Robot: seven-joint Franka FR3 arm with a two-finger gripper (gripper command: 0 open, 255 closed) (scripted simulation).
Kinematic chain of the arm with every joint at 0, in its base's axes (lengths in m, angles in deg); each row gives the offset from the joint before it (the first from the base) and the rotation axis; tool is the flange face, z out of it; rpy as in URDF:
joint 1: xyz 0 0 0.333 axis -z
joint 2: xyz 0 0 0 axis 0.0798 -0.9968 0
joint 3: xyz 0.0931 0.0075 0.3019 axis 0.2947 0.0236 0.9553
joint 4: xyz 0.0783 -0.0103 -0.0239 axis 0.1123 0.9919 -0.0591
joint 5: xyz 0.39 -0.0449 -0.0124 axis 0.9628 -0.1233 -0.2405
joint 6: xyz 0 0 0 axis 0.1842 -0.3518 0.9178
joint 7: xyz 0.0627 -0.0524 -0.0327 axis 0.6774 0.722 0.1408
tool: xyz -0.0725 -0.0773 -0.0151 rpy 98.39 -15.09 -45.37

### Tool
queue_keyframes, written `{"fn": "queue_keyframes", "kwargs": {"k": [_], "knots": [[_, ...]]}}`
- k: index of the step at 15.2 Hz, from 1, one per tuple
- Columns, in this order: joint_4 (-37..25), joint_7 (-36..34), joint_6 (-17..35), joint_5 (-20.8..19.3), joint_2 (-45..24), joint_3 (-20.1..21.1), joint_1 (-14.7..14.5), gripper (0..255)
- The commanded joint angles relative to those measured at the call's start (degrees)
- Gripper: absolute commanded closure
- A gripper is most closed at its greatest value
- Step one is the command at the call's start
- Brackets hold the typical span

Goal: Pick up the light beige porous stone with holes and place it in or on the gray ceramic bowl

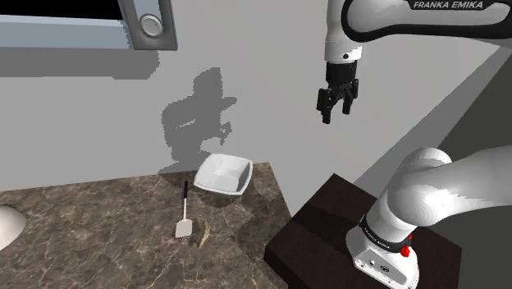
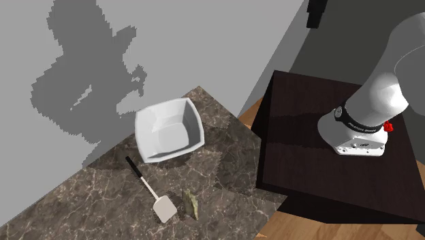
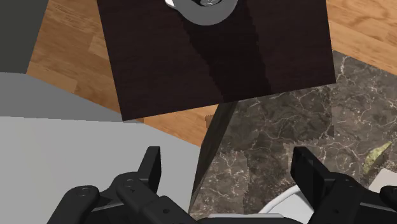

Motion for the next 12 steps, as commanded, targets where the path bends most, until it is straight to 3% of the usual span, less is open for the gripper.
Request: {"fn": "queue_keyframes", "kwargs": {"k": [1, 12], "knots": [[0.00, 0.00, 0.00, 0.00, 0.00, 0.00, 0.00, 0], [13.46, -14.97, 20.13, 8.69, -1.96, 12.39, -4.42, 0]]}}
